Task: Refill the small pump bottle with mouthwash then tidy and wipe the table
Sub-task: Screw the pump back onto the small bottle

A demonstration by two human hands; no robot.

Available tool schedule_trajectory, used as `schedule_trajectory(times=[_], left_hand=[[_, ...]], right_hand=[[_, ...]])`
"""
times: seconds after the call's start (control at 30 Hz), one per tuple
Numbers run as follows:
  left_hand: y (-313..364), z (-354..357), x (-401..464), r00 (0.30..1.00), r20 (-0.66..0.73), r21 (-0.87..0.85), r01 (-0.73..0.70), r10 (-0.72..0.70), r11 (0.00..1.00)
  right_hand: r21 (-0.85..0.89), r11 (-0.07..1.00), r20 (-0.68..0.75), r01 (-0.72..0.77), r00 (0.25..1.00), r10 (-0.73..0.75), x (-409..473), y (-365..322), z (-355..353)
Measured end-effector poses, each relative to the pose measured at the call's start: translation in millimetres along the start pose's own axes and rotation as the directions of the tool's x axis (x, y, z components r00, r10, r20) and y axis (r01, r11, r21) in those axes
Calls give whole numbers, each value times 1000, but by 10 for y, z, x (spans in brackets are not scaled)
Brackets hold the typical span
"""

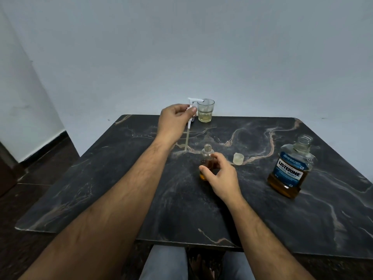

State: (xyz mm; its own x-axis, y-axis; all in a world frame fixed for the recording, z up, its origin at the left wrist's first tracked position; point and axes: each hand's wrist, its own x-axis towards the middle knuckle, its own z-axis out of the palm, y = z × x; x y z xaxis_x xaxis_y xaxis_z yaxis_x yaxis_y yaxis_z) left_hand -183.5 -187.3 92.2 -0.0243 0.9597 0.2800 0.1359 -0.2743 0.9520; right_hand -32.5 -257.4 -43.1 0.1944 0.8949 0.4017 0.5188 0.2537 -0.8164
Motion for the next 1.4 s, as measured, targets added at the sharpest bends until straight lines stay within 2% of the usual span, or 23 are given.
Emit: schedule_trajectory(times=[0.23, 0.37, 0.73, 0.9, 1.17, 1.4], left_hand=[[382, 191, 17, 998, -38, -219, -49, 42, 974], [415, 290, -16, 999, -20, -274, -51, 47, 960], [-43, 393, -220, 999, 50, -264, -2, 16, 965], [-383, 410, -450, 991, 132, -175, 46, -23, 983], [-613, 348, -574, 988, 153, -158, 14, 10, 987], [-588, 213, -442, 941, 339, -26, 10, -1, 1000]], right_hand=[[-8, 1000, -4, -2, 1000, 2, -12, 14, 3], [-18, 1000, -8, -6, 1000, 6, -9, 22, 6], [-10, 1000, -29, 13, 999, -13, -8, 21, 10], [-6, 1000, -26, 18, 999, -18, -12, 16, 9], [-16, 999, -23, 29, 999, -30, 9, 50, 26], [-3, 1000, 0, 19, 1000, -19, 13, 40, -7]])
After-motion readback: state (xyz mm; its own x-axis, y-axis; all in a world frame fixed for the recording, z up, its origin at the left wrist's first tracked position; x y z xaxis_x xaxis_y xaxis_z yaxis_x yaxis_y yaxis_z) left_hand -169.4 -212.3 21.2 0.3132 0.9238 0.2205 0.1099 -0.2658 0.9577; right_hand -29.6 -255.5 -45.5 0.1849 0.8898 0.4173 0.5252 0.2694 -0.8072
